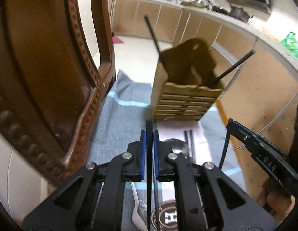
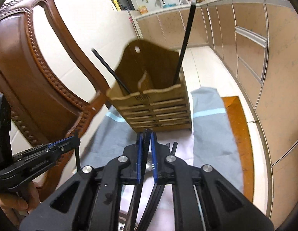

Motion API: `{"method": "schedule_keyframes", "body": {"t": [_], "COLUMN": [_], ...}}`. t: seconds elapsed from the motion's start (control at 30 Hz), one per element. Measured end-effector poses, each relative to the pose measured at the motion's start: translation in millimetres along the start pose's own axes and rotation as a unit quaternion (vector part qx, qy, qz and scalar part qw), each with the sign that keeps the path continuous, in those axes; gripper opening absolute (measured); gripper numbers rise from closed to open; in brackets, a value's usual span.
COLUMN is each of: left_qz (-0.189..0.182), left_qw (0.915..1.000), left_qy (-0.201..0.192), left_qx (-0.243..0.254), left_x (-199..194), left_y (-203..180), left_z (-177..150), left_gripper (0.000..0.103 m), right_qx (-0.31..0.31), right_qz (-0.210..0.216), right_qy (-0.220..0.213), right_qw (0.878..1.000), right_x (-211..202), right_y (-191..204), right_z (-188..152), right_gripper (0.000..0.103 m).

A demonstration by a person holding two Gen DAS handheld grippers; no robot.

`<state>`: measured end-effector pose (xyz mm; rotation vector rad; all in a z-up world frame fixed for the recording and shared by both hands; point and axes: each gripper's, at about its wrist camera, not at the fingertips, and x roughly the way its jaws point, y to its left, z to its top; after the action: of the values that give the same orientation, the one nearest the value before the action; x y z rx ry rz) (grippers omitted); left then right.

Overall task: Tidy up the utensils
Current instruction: 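Lift both chopsticks and carry them over the wooden holder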

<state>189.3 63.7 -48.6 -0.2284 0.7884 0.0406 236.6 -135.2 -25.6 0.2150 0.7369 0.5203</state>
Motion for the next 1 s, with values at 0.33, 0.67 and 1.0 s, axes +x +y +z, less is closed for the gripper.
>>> {"method": "schedule_keyframes", "body": {"t": [0.33, 0.67, 1.0], "left_qz": [-0.034, -0.035, -0.019], "left_qw": [0.997, 0.9935, 0.9915], "left_qy": [-0.068, -0.102, -0.119], "left_qx": [0.012, 0.037, 0.048], "left_x": [-82, -116, -117], "left_y": [-17, -38, -40], "left_z": [1, 2, 7], "left_gripper": [0.007, 0.007, 0.007], "right_qx": [-0.028, 0.002, 0.017], "right_qz": [-0.016, -0.086, -0.204], "right_qy": [-0.073, 0.02, 0.143], "right_qw": [0.997, 0.996, 0.968], "right_x": [-87, -49, 75], "right_y": [23, -17, -44], "right_z": [7, -11, -48], "right_gripper": [0.006, 0.028, 0.028]}}
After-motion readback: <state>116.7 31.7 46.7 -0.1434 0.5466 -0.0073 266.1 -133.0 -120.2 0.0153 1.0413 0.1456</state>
